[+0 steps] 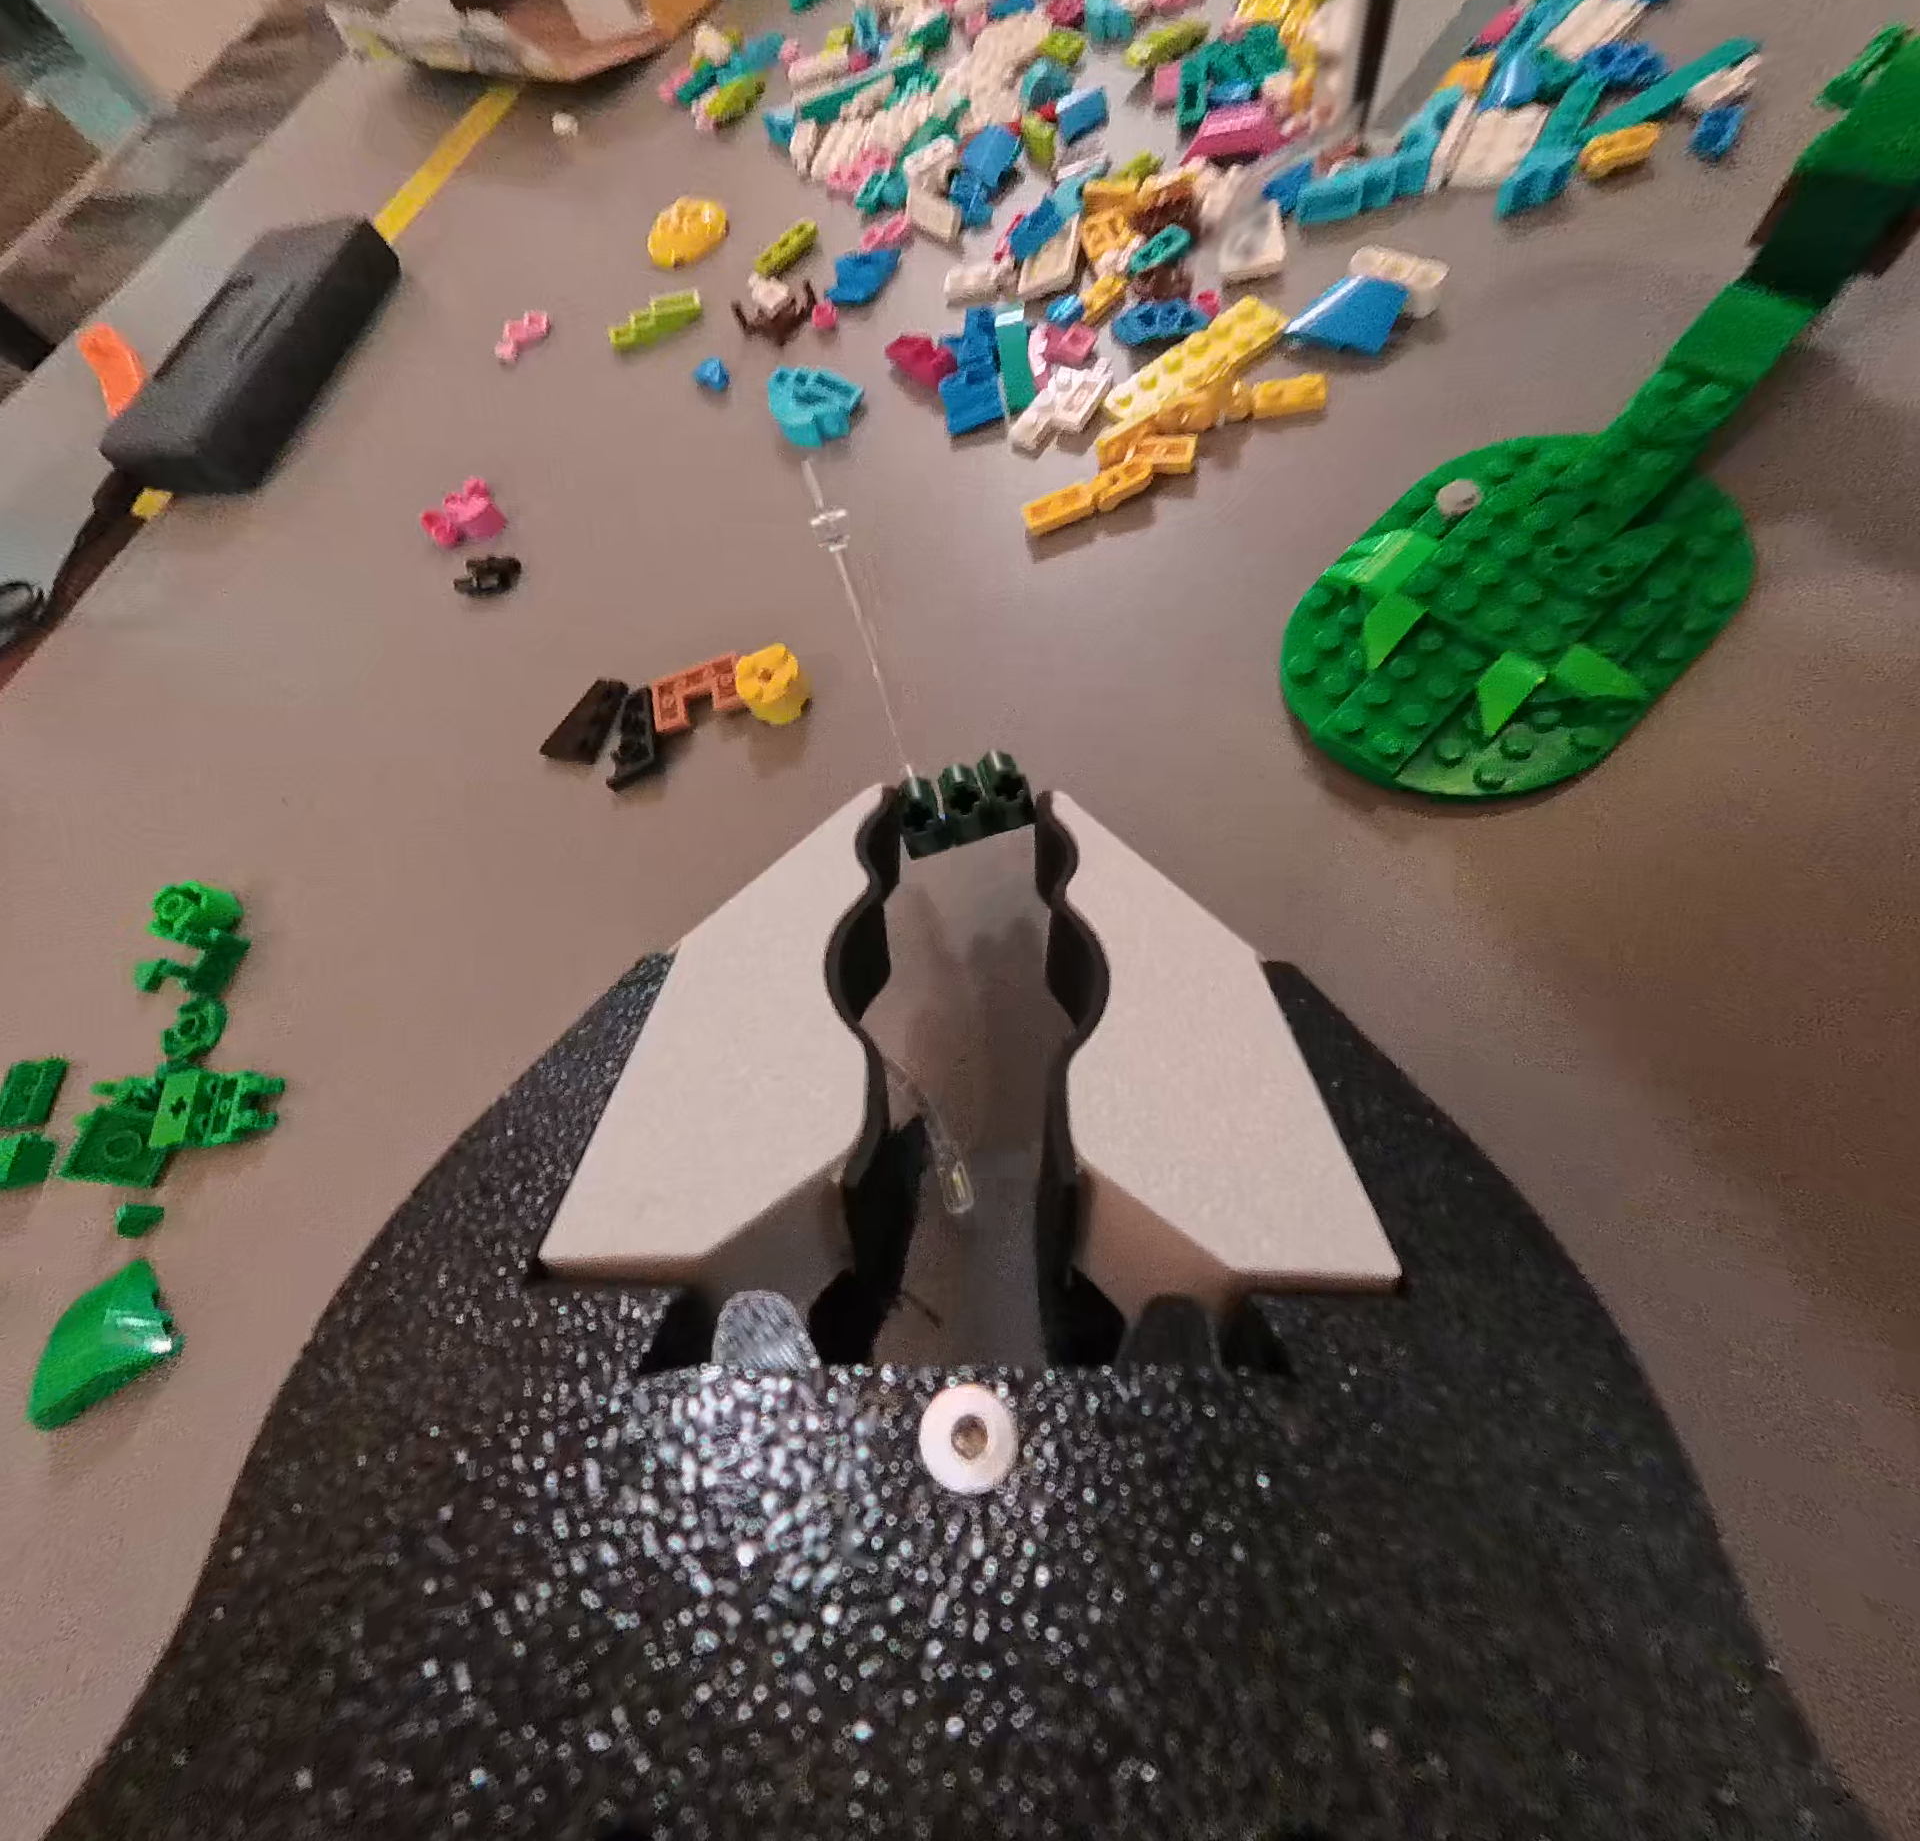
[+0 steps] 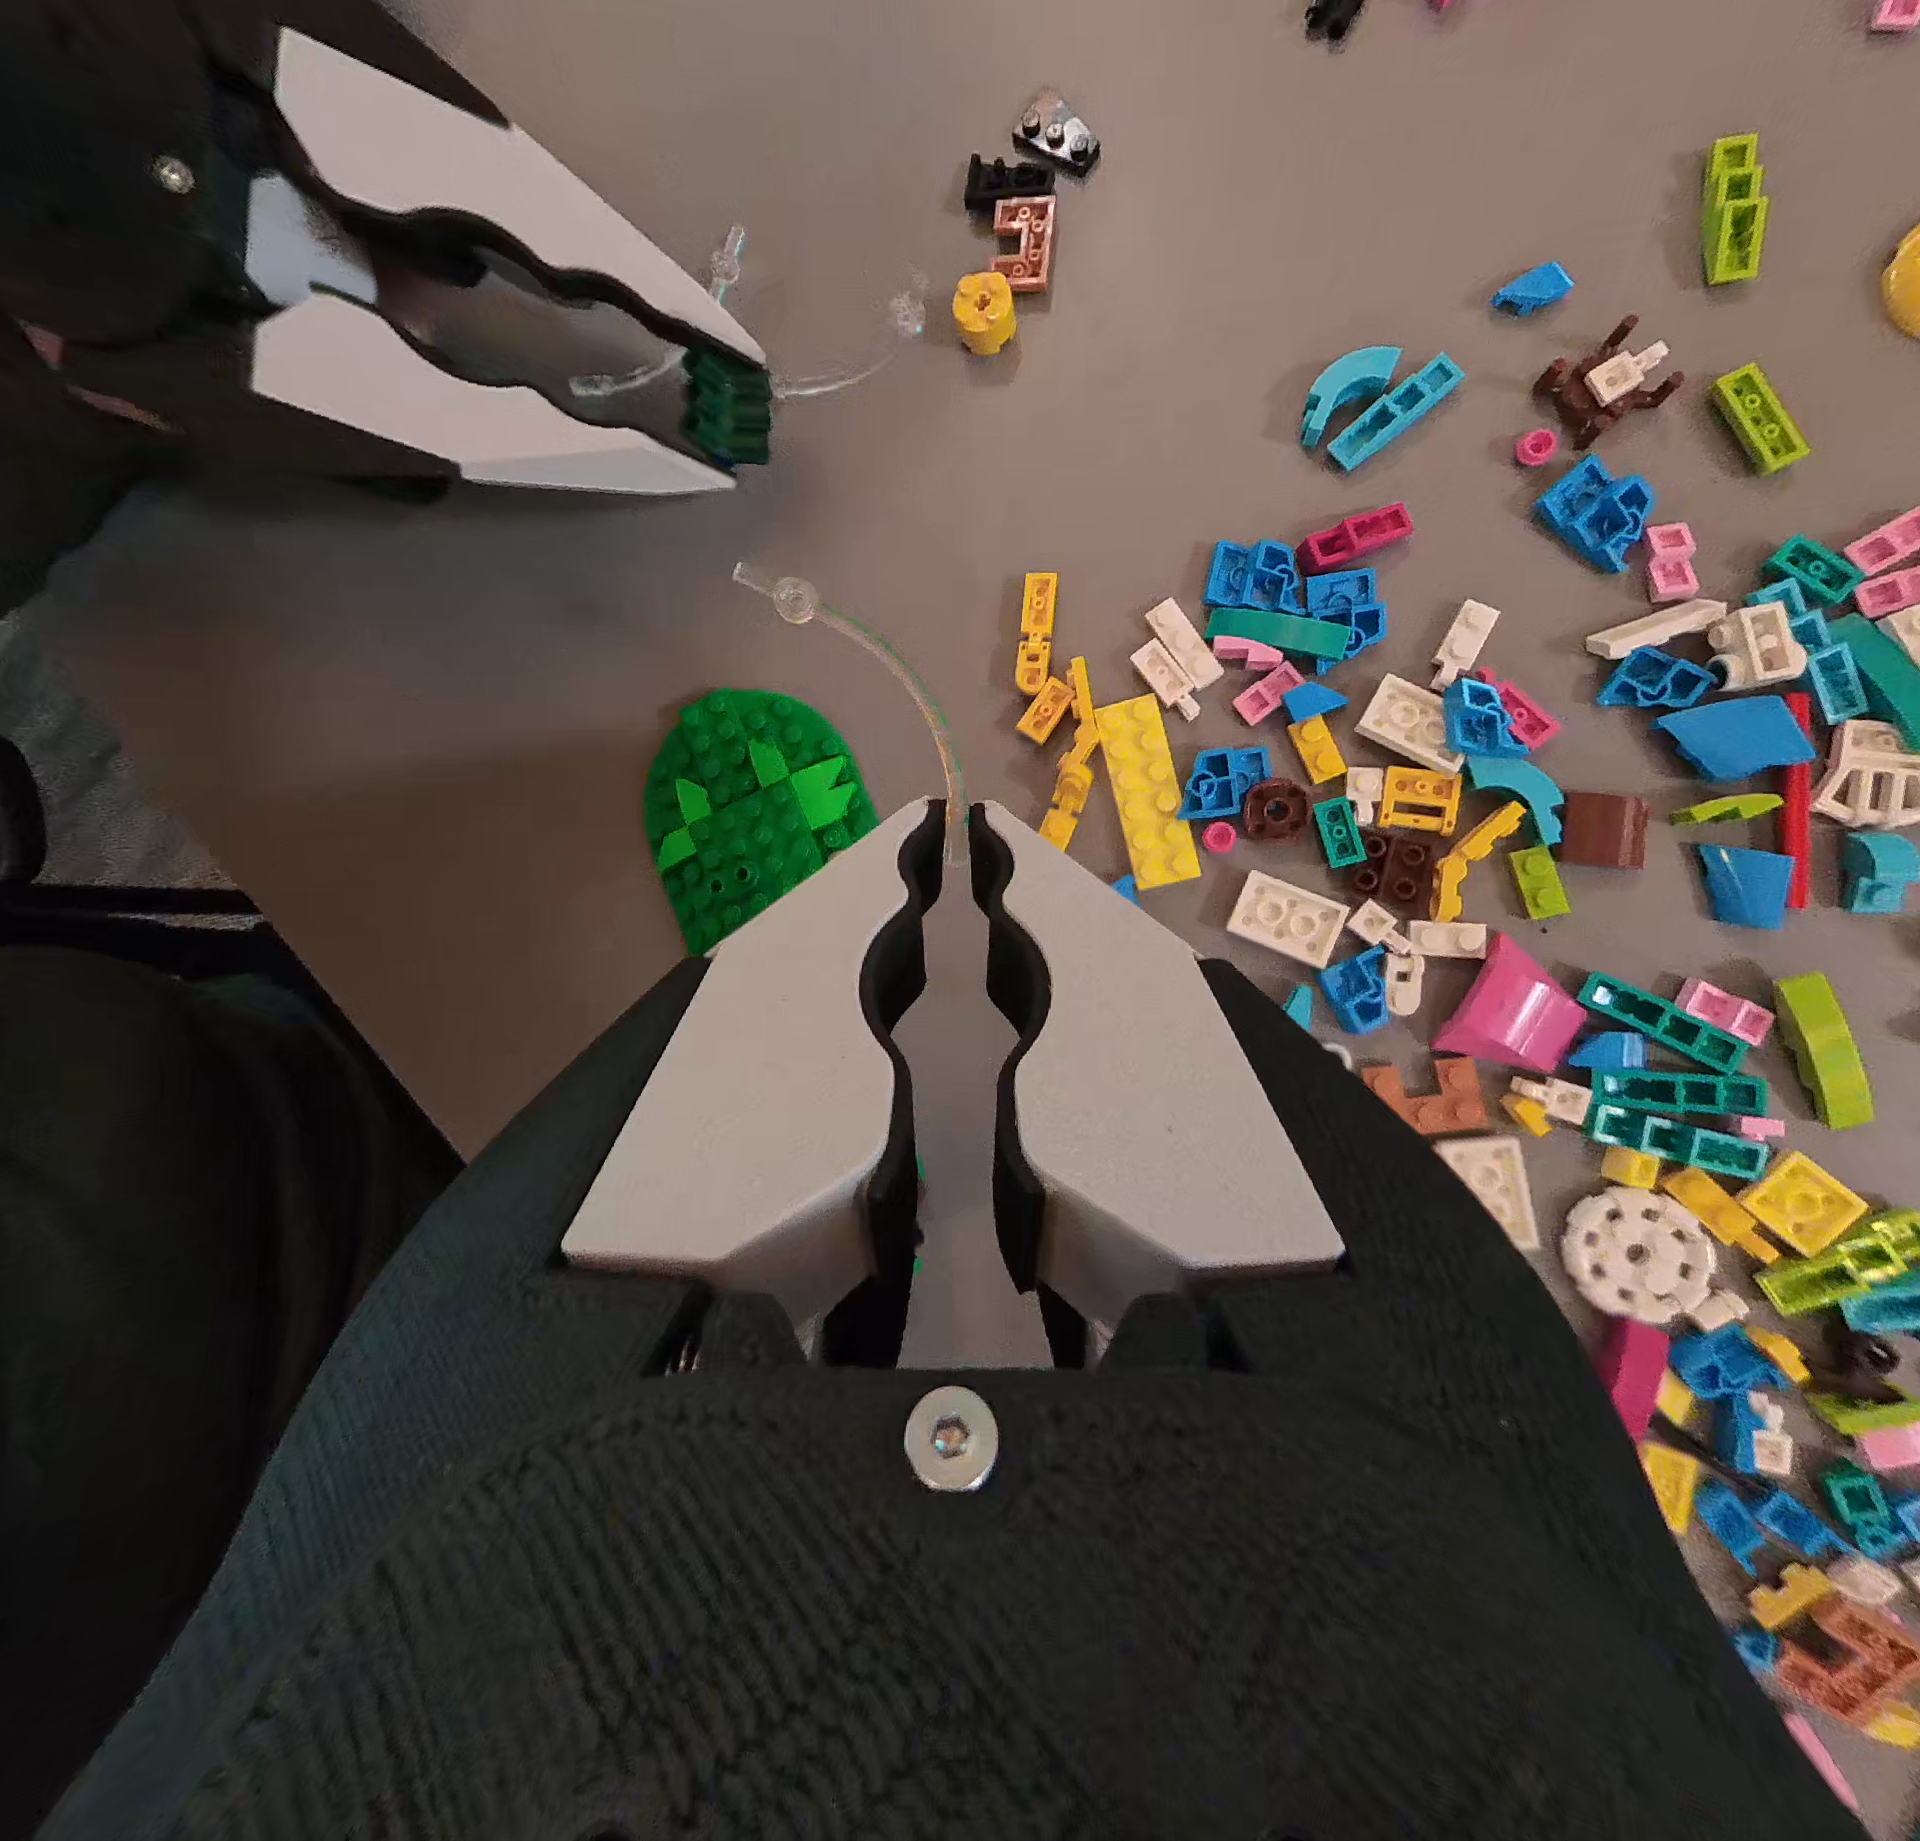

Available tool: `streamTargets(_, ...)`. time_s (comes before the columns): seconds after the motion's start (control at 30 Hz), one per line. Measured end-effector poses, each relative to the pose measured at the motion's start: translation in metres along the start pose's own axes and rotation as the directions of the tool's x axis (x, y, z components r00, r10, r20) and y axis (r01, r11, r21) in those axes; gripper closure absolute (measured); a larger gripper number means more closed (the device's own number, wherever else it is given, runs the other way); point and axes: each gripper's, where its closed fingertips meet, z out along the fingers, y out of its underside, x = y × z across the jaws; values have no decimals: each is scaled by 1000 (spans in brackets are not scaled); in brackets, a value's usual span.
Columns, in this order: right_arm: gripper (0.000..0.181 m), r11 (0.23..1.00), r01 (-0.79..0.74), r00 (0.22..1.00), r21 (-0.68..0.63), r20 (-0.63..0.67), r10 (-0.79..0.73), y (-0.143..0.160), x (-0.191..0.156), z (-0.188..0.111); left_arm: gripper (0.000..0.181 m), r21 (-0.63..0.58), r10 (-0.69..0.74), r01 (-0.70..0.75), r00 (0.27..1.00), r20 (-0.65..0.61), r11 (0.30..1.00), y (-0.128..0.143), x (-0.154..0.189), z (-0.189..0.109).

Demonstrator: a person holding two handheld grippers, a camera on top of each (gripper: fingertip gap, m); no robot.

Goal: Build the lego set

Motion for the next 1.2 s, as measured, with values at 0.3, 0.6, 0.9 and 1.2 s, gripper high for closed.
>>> streamTargets(0.3,177,1000,-21,998,11,55,20,7,-10,0,118,-73,-23,26,999,38,997,11,-3,-3)
streamTargets(0.6,177,999,35,991,-40,130,-29,4,-30,5,128,206,597,-622,783,174,755,-71,53,-32)
streamTargets(0.9,177,997,66,984,-50,167,-57,3,-39,4,177,121,772,-826,558,303,550,-77,62,-20)
streamTargets(1.2,131,898,101,964,428,183,-195,-41,-38,-40,178,402,215,-253,967,137,880,-97,27,-44)
